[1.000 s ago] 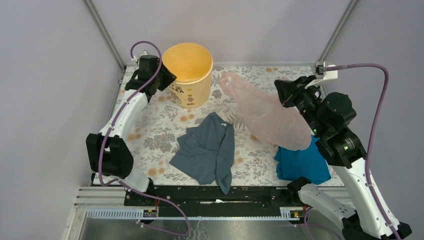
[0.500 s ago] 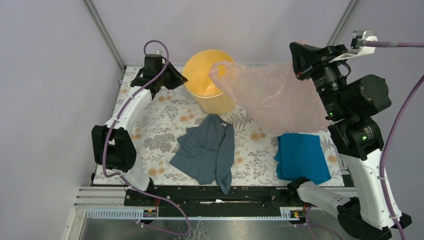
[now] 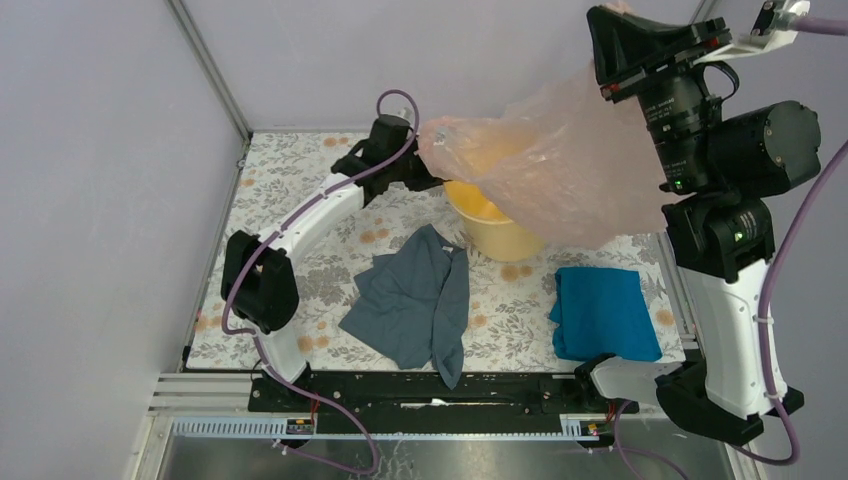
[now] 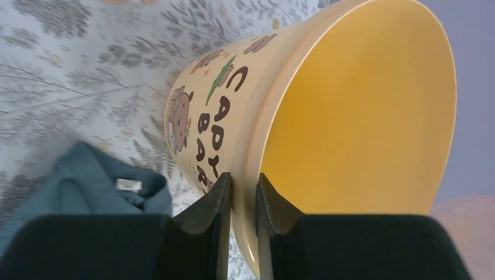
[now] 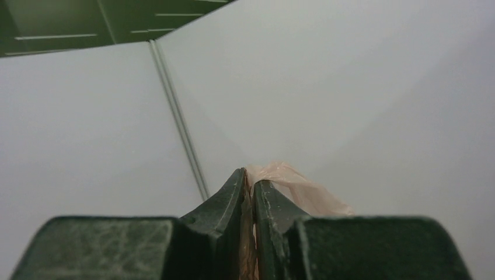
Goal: Put the trash bags into the trash bin
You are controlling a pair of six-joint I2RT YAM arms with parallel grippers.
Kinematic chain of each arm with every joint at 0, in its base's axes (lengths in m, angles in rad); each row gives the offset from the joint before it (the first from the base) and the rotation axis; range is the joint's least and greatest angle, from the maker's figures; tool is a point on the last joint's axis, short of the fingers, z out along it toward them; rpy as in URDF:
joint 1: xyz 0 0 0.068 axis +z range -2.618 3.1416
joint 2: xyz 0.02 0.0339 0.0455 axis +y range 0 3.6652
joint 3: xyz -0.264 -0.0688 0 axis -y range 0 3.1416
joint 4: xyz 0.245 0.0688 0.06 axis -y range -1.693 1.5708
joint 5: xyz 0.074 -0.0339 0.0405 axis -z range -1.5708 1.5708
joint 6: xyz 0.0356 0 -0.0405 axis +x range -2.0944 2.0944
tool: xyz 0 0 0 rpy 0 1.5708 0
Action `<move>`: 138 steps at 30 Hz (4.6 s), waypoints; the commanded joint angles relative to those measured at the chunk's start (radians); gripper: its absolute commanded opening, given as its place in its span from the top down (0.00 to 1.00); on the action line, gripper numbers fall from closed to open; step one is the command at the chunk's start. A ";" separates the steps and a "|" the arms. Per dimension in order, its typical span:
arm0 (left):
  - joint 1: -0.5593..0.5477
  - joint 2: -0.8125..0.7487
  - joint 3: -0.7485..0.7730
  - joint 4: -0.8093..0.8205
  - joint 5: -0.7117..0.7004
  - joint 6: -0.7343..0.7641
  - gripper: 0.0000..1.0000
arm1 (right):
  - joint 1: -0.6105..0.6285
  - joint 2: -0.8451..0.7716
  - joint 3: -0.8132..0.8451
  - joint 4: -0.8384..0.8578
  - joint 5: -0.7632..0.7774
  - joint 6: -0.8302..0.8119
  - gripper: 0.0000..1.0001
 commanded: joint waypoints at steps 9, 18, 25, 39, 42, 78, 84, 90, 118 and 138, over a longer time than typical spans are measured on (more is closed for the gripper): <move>-0.093 -0.005 0.019 0.131 -0.123 -0.070 0.95 | 0.002 0.220 0.227 0.226 -0.175 0.213 0.84; -0.098 -0.031 0.003 0.142 -0.092 -0.061 0.78 | 0.002 0.274 0.313 0.294 -0.182 0.221 0.86; -0.069 -0.148 -0.128 0.270 -0.042 -0.042 0.47 | 0.004 0.207 0.180 0.314 -0.111 0.126 0.87; -0.007 -0.388 -0.355 0.331 0.005 -0.025 0.10 | 0.003 0.076 -0.196 0.385 -0.062 0.003 0.91; 0.029 -0.464 -0.412 0.281 0.013 0.017 0.08 | 0.004 0.031 -0.279 0.391 0.010 -0.044 0.92; -0.053 -0.176 0.372 0.583 -0.085 0.087 0.01 | 0.003 -0.054 -0.327 0.351 -0.002 -0.099 0.92; -0.053 -0.292 0.194 0.704 -0.175 0.086 0.01 | 0.003 -0.058 -0.328 0.351 -0.005 -0.103 0.92; -0.067 -0.208 0.332 0.653 -0.130 0.098 0.01 | 0.003 -0.063 -0.341 0.357 -0.006 -0.101 0.92; -0.162 0.155 0.791 0.625 -0.119 -0.051 1.00 | 0.003 0.034 -0.092 0.301 0.066 -0.324 0.89; 0.096 -0.103 0.125 0.683 -0.102 -0.183 1.00 | 0.003 0.300 -0.061 0.387 -0.131 -0.150 0.90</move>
